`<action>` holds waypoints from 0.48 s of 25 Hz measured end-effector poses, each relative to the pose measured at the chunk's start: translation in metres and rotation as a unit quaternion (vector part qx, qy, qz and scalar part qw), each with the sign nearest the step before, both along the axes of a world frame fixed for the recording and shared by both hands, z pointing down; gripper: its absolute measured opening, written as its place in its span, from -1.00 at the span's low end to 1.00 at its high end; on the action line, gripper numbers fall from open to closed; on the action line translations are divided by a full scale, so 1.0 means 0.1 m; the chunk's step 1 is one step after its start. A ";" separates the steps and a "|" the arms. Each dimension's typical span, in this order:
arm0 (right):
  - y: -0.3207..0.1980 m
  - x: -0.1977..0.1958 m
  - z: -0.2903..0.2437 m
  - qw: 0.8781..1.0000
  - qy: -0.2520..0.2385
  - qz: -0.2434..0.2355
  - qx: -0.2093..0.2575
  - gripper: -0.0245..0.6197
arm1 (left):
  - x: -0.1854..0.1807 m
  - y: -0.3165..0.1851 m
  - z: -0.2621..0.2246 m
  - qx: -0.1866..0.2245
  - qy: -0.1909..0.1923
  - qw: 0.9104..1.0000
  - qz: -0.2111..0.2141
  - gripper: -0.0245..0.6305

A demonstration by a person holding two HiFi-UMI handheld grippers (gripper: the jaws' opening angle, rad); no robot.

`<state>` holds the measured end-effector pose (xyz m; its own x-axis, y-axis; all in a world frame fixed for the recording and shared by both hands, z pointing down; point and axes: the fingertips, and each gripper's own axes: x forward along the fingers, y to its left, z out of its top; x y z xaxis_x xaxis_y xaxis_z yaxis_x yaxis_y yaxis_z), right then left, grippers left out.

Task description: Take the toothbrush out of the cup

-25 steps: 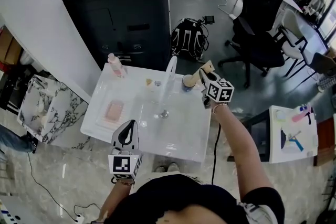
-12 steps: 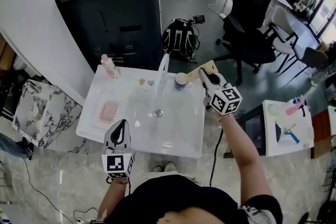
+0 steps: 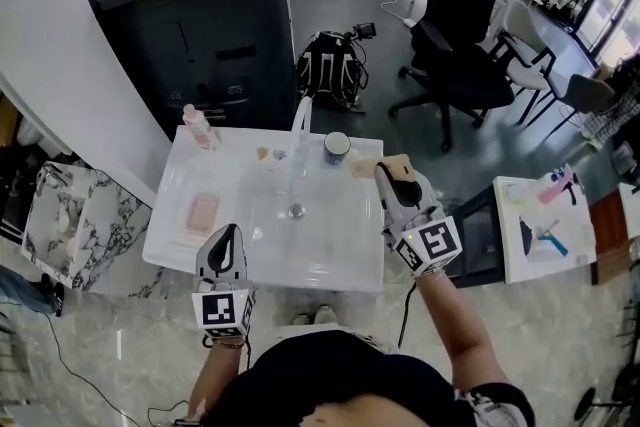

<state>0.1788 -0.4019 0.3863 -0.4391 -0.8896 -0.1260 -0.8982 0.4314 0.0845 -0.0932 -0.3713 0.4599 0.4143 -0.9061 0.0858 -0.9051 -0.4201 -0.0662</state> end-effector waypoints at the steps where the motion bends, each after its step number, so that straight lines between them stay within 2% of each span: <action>1: 0.08 -0.01 -0.01 1.000 0.002 0.007 0.004 -0.82 | 0.00 0.00 0.01 0.000 0.000 1.000 0.001 -0.92; 7: 0.44 -0.01 0.07 0.999 0.012 0.044 0.004 -0.82 | 0.03 0.02 -0.01 0.003 0.002 1.000 0.009 -0.92; 12: 0.65 0.03 0.23 0.998 -0.003 0.064 -0.018 -0.82 | 0.09 0.09 -0.02 0.006 0.001 1.000 0.016 -0.92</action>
